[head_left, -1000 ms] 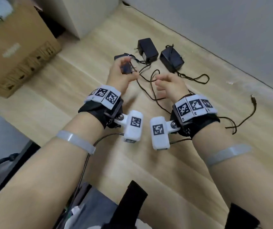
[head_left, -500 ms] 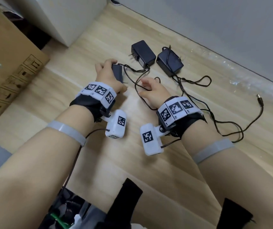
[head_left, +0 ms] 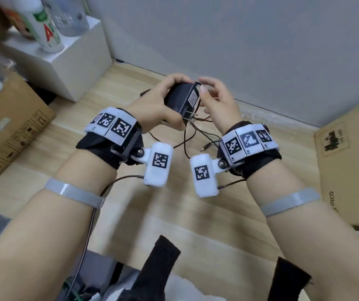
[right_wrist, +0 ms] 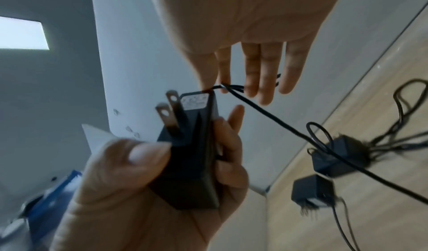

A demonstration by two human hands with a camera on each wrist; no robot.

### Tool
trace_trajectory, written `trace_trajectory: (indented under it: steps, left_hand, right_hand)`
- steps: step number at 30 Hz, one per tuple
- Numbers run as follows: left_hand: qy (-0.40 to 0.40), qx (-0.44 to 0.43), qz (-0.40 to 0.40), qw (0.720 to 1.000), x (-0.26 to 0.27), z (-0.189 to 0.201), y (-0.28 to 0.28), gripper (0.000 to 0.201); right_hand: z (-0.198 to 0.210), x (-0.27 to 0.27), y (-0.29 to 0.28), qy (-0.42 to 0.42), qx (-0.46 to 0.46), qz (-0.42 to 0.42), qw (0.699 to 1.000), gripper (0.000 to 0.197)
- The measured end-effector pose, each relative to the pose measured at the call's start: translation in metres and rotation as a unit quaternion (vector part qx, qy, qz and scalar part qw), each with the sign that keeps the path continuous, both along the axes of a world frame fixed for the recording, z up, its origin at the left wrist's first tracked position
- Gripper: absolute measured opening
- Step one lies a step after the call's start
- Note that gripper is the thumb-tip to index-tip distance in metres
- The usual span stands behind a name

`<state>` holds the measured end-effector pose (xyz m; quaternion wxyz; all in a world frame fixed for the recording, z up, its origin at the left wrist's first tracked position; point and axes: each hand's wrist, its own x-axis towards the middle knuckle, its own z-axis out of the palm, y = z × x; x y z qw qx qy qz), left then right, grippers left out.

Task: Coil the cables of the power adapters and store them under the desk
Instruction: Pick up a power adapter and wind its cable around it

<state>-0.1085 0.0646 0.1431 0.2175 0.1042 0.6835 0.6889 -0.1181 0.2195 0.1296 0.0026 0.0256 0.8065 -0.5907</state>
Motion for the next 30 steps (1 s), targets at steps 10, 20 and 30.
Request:
trace_trajectory:
  steps: [10, 20, 30]
  left_hand:
    - [-0.029, 0.046, 0.044, 0.998, 0.016, 0.029, 0.078, 0.049]
    - [-0.155, 0.096, 0.173, 0.968, 0.002, 0.009, 0.078, 0.041]
    - [-0.108, -0.038, -0.015, 0.993, 0.011, 0.017, 0.096, 0.061]
  right_hand:
    - [0.050, 0.049, 0.086, -0.015, -0.043, -0.123, 0.991, 0.030]
    - [-0.013, 0.084, 0.143, -0.101, 0.142, -0.200, 0.964, 0.023]
    - [-0.020, 0.062, 0.126, -0.198, 0.042, -0.132, 0.971, 0.043]
